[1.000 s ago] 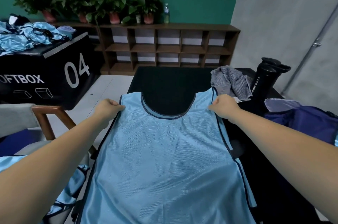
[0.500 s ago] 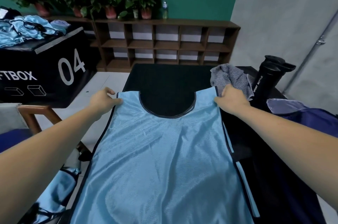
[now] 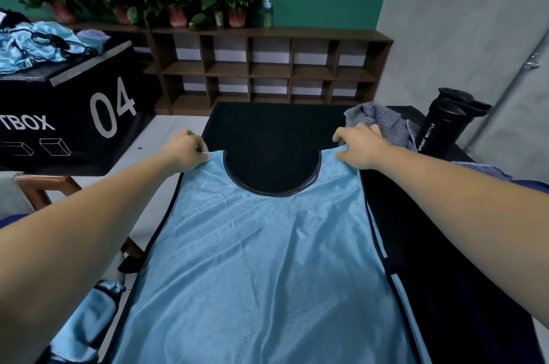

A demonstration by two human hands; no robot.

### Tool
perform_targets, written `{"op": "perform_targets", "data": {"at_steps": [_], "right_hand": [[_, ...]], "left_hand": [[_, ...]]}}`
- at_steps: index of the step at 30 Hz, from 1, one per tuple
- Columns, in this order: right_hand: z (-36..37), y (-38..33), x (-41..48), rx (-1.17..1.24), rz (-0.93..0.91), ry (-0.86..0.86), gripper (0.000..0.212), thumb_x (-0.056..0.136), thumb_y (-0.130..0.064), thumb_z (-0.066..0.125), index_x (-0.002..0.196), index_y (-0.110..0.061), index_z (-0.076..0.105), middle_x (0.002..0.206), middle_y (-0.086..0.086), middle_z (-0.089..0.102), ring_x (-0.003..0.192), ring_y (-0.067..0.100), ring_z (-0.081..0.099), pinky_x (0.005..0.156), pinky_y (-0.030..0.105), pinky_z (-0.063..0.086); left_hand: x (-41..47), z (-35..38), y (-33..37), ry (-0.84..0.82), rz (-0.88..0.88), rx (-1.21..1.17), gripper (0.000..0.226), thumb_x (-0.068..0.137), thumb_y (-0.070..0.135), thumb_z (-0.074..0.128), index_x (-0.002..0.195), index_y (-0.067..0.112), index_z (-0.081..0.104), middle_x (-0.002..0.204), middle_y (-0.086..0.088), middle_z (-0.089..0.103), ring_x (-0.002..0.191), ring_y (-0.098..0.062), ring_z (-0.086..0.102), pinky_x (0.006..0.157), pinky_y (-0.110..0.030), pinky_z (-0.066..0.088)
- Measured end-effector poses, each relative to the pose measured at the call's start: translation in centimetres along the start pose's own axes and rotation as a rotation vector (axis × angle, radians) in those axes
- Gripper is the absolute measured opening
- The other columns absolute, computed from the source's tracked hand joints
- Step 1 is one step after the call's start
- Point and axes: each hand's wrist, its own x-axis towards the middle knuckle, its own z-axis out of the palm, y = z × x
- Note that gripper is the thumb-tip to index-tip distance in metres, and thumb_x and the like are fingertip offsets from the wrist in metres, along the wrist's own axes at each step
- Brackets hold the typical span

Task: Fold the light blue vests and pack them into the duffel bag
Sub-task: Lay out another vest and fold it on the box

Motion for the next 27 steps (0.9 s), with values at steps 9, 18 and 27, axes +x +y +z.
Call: {"op": "perform_targets", "data": {"at_steps": [9, 18, 27], "right_hand": [[-1.8, -0.4, 0.5, 0.281, -0.012, 0.071, 0.018, 0.093, -0.015, 0.071, 0.106, -0.027, 0.068, 0.088, -0.010, 0.068, 0.097, 0.020, 0.066, 0.093, 0.038, 0.052], [-6.6, -1.9, -1.7, 0.527, 0.057, 0.198, 0.004, 0.092, -0.014, 0.073, 0.088, -0.016, 0.073, 0.083, -0.004, 0.069, 0.075, 0.015, 0.060, 0.063, 0.027, 0.044], [-11.3, -3.2, -10.0, 0.627, -0.021, 0.150, 0.006, 0.093, -0.019, 0.077, 0.088, -0.021, 0.075, 0.087, 0.001, 0.072, 0.075, 0.011, 0.057, 0.073, 0.030, 0.046]], "left_hand": [[-0.8, -2.4, 1.3, 0.067, -0.007, -0.114, 0.011, 0.095, 0.020, 0.073, 0.095, 0.013, 0.065, 0.089, -0.006, 0.071, 0.084, -0.024, 0.066, 0.067, -0.033, 0.048], [-3.9, -8.6, 2.1, 0.197, 0.019, -0.357, 0.016, 0.093, 0.025, 0.081, 0.093, 0.012, 0.073, 0.089, 0.001, 0.071, 0.081, -0.015, 0.063, 0.067, -0.026, 0.047], [-13.1, -14.2, 2.9, 0.071, 0.087, -0.463, 0.022, 0.091, 0.036, 0.085, 0.094, 0.017, 0.075, 0.096, -0.006, 0.077, 0.089, -0.017, 0.068, 0.084, -0.032, 0.050]]}}
